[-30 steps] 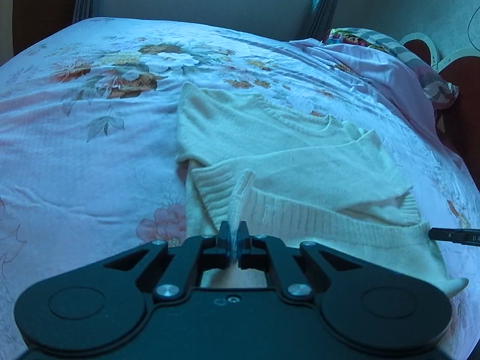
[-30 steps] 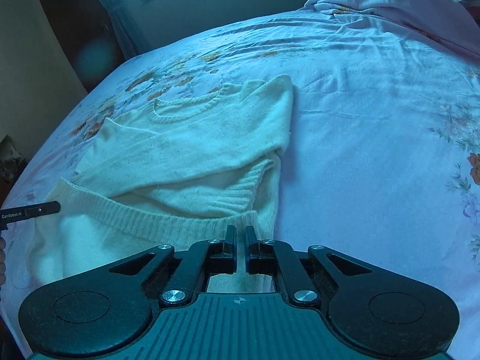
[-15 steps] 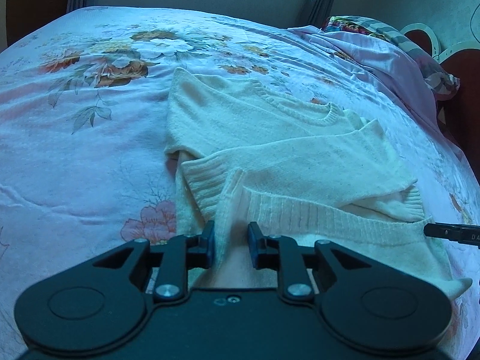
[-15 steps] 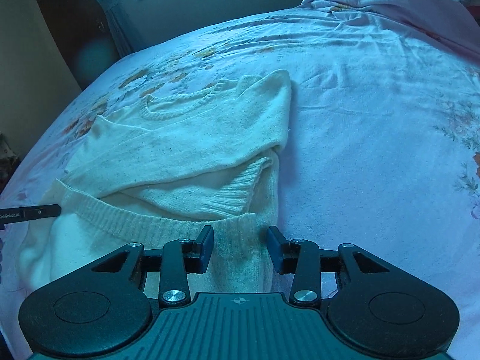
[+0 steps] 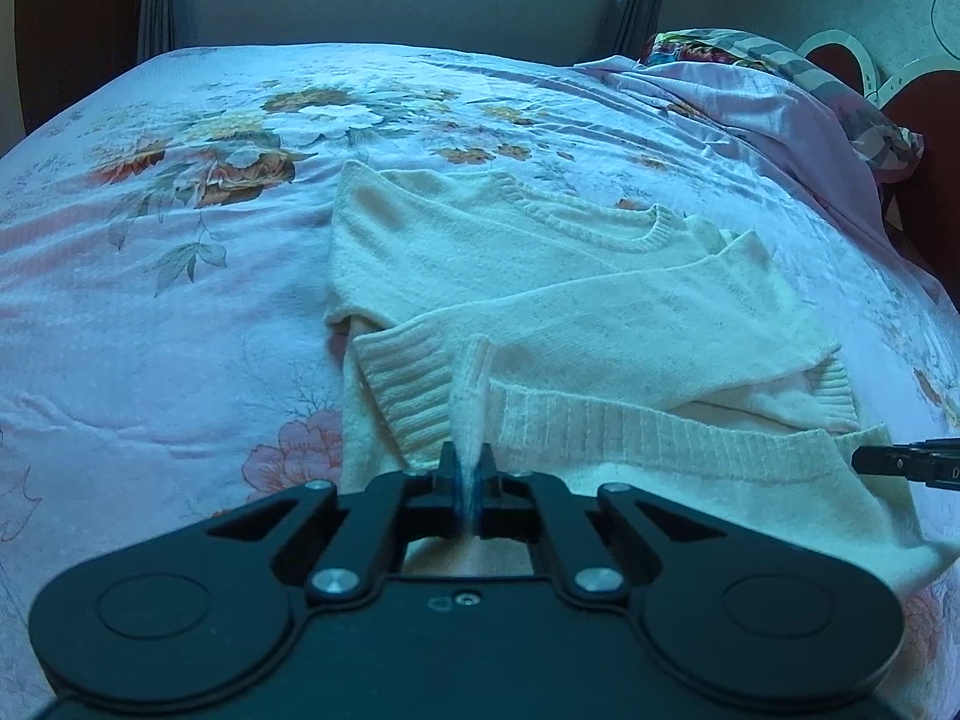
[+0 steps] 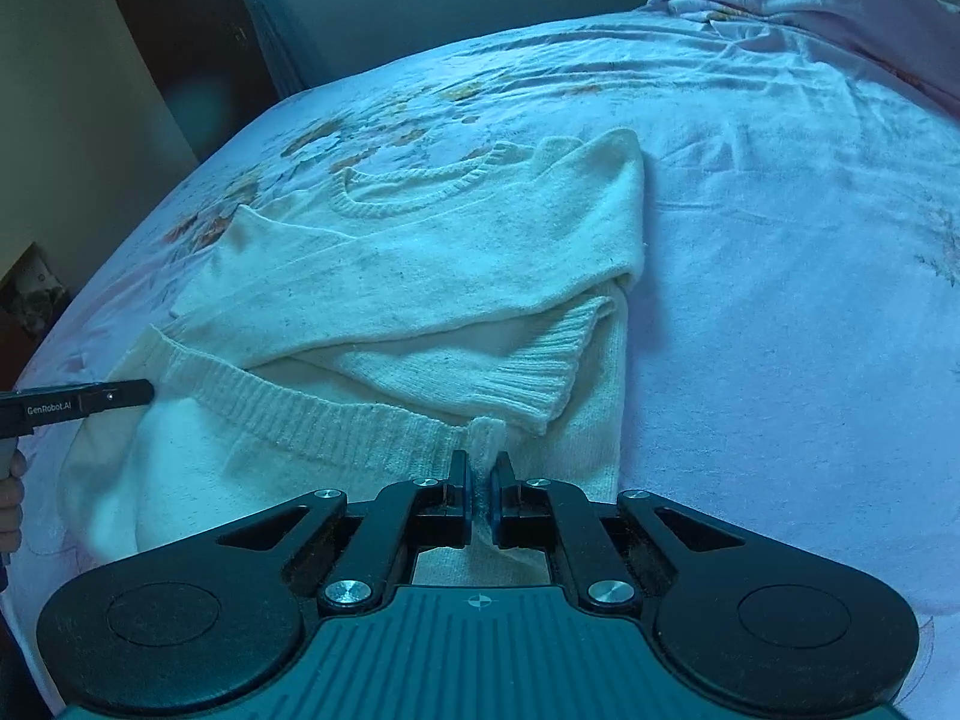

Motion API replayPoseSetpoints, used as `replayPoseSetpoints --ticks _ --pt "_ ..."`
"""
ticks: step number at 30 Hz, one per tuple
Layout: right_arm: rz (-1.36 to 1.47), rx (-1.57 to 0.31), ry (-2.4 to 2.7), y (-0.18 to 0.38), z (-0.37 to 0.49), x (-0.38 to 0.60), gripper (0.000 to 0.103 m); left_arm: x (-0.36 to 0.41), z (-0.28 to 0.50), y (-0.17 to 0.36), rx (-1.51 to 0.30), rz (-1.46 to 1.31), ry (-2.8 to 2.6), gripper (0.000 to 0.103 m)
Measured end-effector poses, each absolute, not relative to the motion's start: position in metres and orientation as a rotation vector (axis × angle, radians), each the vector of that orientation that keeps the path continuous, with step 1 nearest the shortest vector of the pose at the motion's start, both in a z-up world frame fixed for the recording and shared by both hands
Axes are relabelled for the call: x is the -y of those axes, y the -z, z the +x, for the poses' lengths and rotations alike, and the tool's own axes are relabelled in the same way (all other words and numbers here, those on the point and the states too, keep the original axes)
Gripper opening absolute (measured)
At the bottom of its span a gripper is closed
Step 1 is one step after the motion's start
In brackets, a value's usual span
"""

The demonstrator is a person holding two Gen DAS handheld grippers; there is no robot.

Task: Fold small clothes
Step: 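Close both grippers on the ribbed sweater hem, then lift the hem and fold it up over the sweater body with both grippers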

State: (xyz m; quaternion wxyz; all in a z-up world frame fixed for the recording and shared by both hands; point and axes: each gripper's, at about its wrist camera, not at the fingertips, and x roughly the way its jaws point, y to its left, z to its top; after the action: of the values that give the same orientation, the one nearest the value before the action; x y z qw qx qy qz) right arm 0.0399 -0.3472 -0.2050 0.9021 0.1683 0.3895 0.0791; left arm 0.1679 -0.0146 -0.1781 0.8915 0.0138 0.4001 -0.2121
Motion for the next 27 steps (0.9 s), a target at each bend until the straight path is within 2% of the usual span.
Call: replayPoseSetpoints --ticks 7,15,21,27 --pt "0.428 -0.625 -0.126 0.166 0.028 0.357 0.004 0.011 0.160 0.142 -0.712 -0.040 0.457 0.002" --pt "0.402 -0.500 -0.089 0.130 0.067 0.374 0.004 0.017 0.200 0.112 -0.619 -0.115 0.444 0.002" --pt "0.409 -0.484 -0.058 0.132 0.140 0.393 0.004 0.038 0.263 0.118 -0.609 -0.157 0.413 0.002" --pt "0.375 -0.544 -0.018 0.165 0.211 0.404 0.004 0.060 0.314 0.153 -0.658 -0.137 0.390 0.002"
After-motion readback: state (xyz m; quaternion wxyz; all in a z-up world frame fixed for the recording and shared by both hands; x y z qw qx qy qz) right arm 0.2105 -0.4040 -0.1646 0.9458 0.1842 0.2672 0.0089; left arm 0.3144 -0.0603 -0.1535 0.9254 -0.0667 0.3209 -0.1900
